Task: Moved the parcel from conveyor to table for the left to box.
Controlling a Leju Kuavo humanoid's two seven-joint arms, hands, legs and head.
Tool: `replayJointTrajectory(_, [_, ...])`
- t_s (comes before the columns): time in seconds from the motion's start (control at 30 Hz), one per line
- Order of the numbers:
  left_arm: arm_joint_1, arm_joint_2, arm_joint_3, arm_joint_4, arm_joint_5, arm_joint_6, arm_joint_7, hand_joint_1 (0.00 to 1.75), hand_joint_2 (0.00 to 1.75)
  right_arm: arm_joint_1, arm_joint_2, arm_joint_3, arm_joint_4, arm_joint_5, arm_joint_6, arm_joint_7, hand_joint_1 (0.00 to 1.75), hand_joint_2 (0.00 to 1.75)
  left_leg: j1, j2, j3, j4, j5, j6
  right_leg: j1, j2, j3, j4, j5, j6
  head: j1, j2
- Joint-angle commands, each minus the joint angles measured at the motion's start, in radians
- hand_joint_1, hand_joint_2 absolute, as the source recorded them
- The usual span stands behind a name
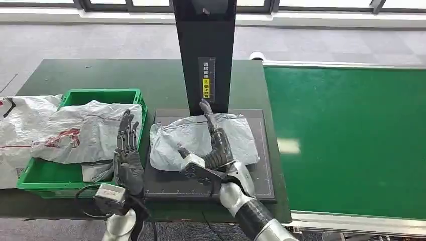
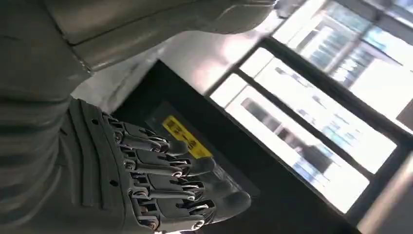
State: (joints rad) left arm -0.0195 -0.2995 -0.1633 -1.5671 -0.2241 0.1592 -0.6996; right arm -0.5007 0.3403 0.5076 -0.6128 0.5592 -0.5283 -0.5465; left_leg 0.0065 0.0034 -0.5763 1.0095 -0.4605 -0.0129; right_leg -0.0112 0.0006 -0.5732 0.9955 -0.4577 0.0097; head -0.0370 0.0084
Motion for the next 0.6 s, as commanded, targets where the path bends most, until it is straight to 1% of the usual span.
replayJointTrajectory(0.03, [-0.052, -0.01, -0.02, 0.229, -0.264, 0.163, 0.033, 0.0, 0.0, 0.422, -0.103, -0.114, -0.827, 0.011, 0.084, -0.103, 0.0, 1.75, 0.0, -0.009, -0.001, -0.001, 0.0, 0.001, 0.0, -0.009, 0.003, -0.002, -0.002, 0.0, 0.0, 0.0])
replayJointTrajectory(0.07, [-0.051, -0.013, -0.02, 0.223, -0.262, 0.162, 0.033, 0.0, 0.0, 0.415, -0.097, -0.117, -0.811, 0.009, 0.079, -0.106, 0.0, 1.75, 0.0, -0.007, -0.001, -0.001, -0.001, 0.0, 0.0, -0.006, 0.002, -0.002, -0.002, 0.0, 0.0, 0.0])
replayJointTrajectory(0.1, [-0.059, -0.014, -0.021, 0.234, -0.299, 0.197, 0.039, 0.0, 0.0, 0.429, -0.105, -0.093, -0.839, 0.021, 0.049, -0.152, 0.0, 1.75, 0.0, -0.006, 0.0, -0.002, -0.001, 0.0, 0.0, -0.006, 0.001, -0.002, -0.002, -0.001, 0.0, 0.0])
replayJointTrajectory(0.13, [-0.079, -0.018, -0.019, 0.268, -0.311, 0.2, 0.054, 0.0, 1.75, 0.474, -0.148, -0.012, -0.947, 0.013, -0.044, -0.152, 0.0, 1.75, 0.0, -0.006, -0.001, -0.002, -0.001, 0.0, 0.0, -0.006, 0.001, -0.003, -0.001, -0.001, 0.0, 0.0])
replayJointTrajectory(0.17, [-0.096, -0.021, -0.017, 0.299, -0.315, 0.201, 0.062, 0.0, 1.75, 0.519, -0.162, 0.01, -1.0, 0.028, -0.066, -0.152, 0.0, 1.75, 0.0, -0.006, -0.002, -0.001, -0.001, -0.001, 0.0, -0.006, 0.0, -0.001, -0.002, -0.001, 0.0, 0.0])
replayJointTrajectory(0.2, [-0.12, -0.023, -0.013, 0.348, -0.329, 0.226, 0.064, 0.0, 0.0, 0.563, -0.18, 0.045, -1.068, 0.041, -0.083, -0.152, 0.0, 1.75, 0.0, -0.008, -0.002, -0.001, -0.001, -0.001, 0.0, -0.008, 0.0, -0.002, -0.002, -0.001, 0.0, 0.0])
replayJointTrajectory(0.27, [-0.139, -0.023, -0.009, 0.391, -0.358, 0.269, 0.078, 0.0, 0.0, 0.58, -0.187, 0.059, -1.085, 0.052, -0.086, -0.152, 0.0, 1.75, 0.001, -0.01, -0.002, -0.001, -0.001, 0.0, 0.001, -0.01, 0.001, -0.003, -0.002, -0.001, 0.0, 0.0])
replayJointTrajectory(0.3, [-0.15, -0.018, -0.018, 0.415, -0.382, 0.269, 0.09, 0.0, 0.0, 0.573, -0.189, 0.066, -1.077, 0.05, -0.083, -0.152, 0.0, 1.75, 0.0, -0.008, -0.001, -0.001, -0.001, 0.0, 0.0, -0.008, 0.001, -0.002, -0.002, -0.001, 0.0, 0.0])
replayJointTrajectory(0.33, [-0.155, -0.017, -0.023, 0.426, -0.389, 0.264, 0.095, 0.0, 0.0, 0.568, -0.19, 0.069, -1.071, 0.047, -0.085, -0.152, 0.0, 1.75, 0.0, -0.009, -0.001, -0.001, -0.001, 0.0, 0.001, -0.01, 0.002, -0.003, -0.002, -0.001, 0.0, 0.0])
replayJointTrajectory(0.37, [-0.173, -0.007, -0.044, 0.465, -0.46, 0.274, 0.138, 0.0, 0.0, 0.55, -0.205, 0.092, -1.06, 0.021, -0.104, -0.152, 0.0, 1.75, 0.0, -0.006, -0.001, -0.001, -0.001, 0.0, 0.0, -0.006, 0.001, -0.002, -0.002, -0.001, 0.0, 0.0])
replayJointTrajectory(0.4, [-0.185, -0.001, -0.059, 0.495, -0.544, 0.322, 0.193, 0.0, 0.0, 0.542, -0.213, 0.106, -1.058, 0.004, -0.112, -0.152, 0.0, 1.75, 0.0, -0.006, 0.0, -0.002, -0.001, 0.0, 0.0, -0.006, 0.002, -0.003, -0.002, -0.001, 0.0, 0.0])
replayJointTrajectory(0.47, [-0.205, -0.003, -0.07, 0.547, -0.614, 0.352, 0.237, 0.0, 0.0, 0.532, -0.225, 0.124, -1.051, -0.019, -0.13, -0.152, 0.0, 1.75, 0.0, -0.005, 0.001, -0.003, 0.0, 0.0, 0.0, -0.006, 0.002, -0.003, -0.001, -0.001, 0.0, 0.0])
replayJointTrajectory(0.5, [-0.222, 0.004, -0.081, 0.587, -0.689, 0.372, 0.292, 0.0, 0.0, 0.53, -0.226, 0.123, -1.048, -0.041, -0.131, -0.152, 0.0, 1.75, 0.0, -0.008, 0.001, -0.004, 0.001, 0.0, 0.001, -0.008, 0.004, -0.006, -0.001, -0.001, 0.0, 0.0])
replayJointTrajectory(0.53, [-0.231, 0.002, -0.086, 0.605, -0.71, 0.369, 0.308, 0.0, 1.75, 0.524, -0.23, 0.125, -1.049, -0.052, -0.128, -0.152, 0.0, 1.75, 0.0, -0.008, 0.001, -0.003, 0.001, 0.0, 0.0, -0.008, 0.003, -0.004, -0.001, -0.001, 0.0, 0.0])
replayJointTrajectory(0.6, [-0.281, 0.005, -0.093, 0.699, -0.787, 0.379, 0.371, 0.0, 1.75, 0.501, -0.243, 0.134, -1.041, -0.083, -0.119, -0.152, 0.0, 1.75, 0.0, -0.009, 0.001, -0.003, 0.001, 0.0, 0.0, -0.009, 0.003, -0.005, -0.001, -0.001, 0.0, 0.0])
